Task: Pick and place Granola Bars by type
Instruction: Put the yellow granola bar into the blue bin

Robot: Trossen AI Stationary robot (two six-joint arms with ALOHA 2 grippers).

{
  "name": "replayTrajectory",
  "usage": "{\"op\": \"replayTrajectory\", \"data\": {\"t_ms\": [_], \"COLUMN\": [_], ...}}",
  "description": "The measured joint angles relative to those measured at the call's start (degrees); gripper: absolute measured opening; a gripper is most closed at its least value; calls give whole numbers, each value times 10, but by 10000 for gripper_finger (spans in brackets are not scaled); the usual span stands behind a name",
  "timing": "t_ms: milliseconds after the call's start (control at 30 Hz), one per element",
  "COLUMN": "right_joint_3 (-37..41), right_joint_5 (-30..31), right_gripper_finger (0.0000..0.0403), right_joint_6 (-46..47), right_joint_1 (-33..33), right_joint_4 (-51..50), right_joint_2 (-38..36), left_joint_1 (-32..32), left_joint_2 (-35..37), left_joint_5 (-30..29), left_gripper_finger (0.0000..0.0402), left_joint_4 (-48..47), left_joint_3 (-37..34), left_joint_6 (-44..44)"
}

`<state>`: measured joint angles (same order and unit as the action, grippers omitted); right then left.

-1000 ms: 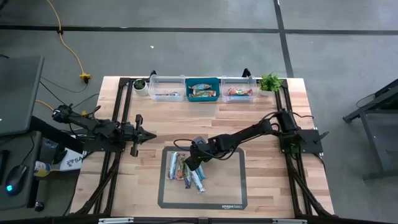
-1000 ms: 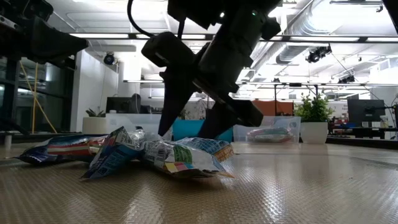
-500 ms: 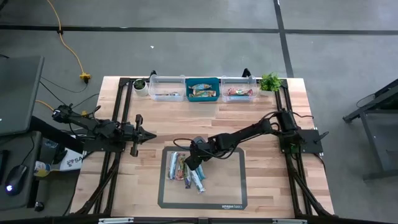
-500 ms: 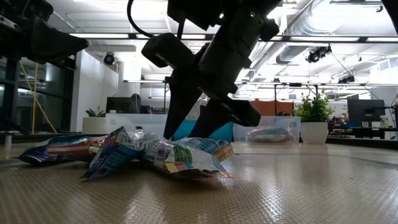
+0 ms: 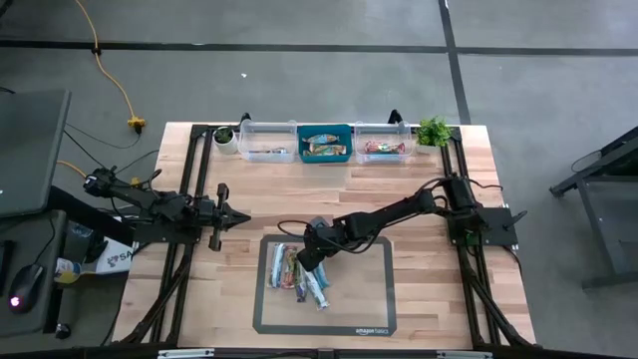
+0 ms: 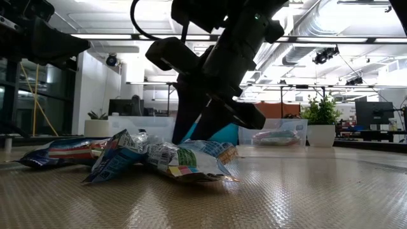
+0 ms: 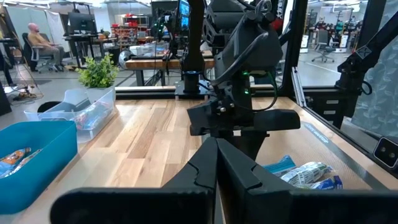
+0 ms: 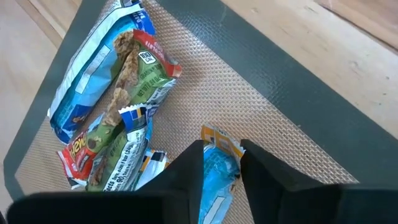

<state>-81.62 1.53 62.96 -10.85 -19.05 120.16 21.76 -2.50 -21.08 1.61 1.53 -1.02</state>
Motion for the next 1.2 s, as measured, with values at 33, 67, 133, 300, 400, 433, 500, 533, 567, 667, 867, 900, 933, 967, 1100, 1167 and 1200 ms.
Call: {"op": "replayTrajectory", "data": {"t_ms": [33,67,133,300,400,433,500,533,567,667,867,900,933,967,1100,1167,1200], "right_joint_3": [0,0,0,0,-1,-2,-2,-2,-2,0,1,1,1,0,-14,-24,-30], "right_joint_5": [-1,-3,-4,-16,-35,-38,-42,-43,-44,-50,-48,-46,-42,-39,-22,-13,-7], "right_gripper_finger": [83,79,72,52,25,14,5,5,3,1,0,0,0,0,0,0,0], "right_joint_6": [0,0,0,0,0,-3,-13,-14,-15,-24,-33,-34,-36,-40,-55,-64,-67], "right_joint_1": [0,0,0,0,0,0,0,0,0,0,0,-1,-2,-2,-2,-1,-1], "right_joint_4": [0,0,0,2,7,10,16,18,22,37,57,63,66,69,70,66,66], "right_joint_2": [0,0,0,5,16,18,22,22,23,24,22,20,18,14,2,1,1], "left_joint_1": [0,0,0,0,0,0,0,0,0,0,0,0,0,0,0,0,0], "left_joint_2": [0,0,0,0,0,0,0,0,0,0,0,0,0,0,0,0,0], "left_joint_5": [0,0,0,0,0,0,0,0,0,0,0,0,0,0,0,0,0], "left_gripper_finger": [1,1,1,1,1,1,1,1,1,1,1,1,1,1,1,1,1], "left_joint_4": [0,0,0,0,0,0,0,0,0,0,0,0,0,0,0,0,0], "left_joint_3": [0,0,0,0,0,0,0,0,0,0,0,0,0,0,0,0,0], "left_joint_6": [0,0,0,0,0,0,0,0,0,0,0,0,0,0,0,0,0]}}
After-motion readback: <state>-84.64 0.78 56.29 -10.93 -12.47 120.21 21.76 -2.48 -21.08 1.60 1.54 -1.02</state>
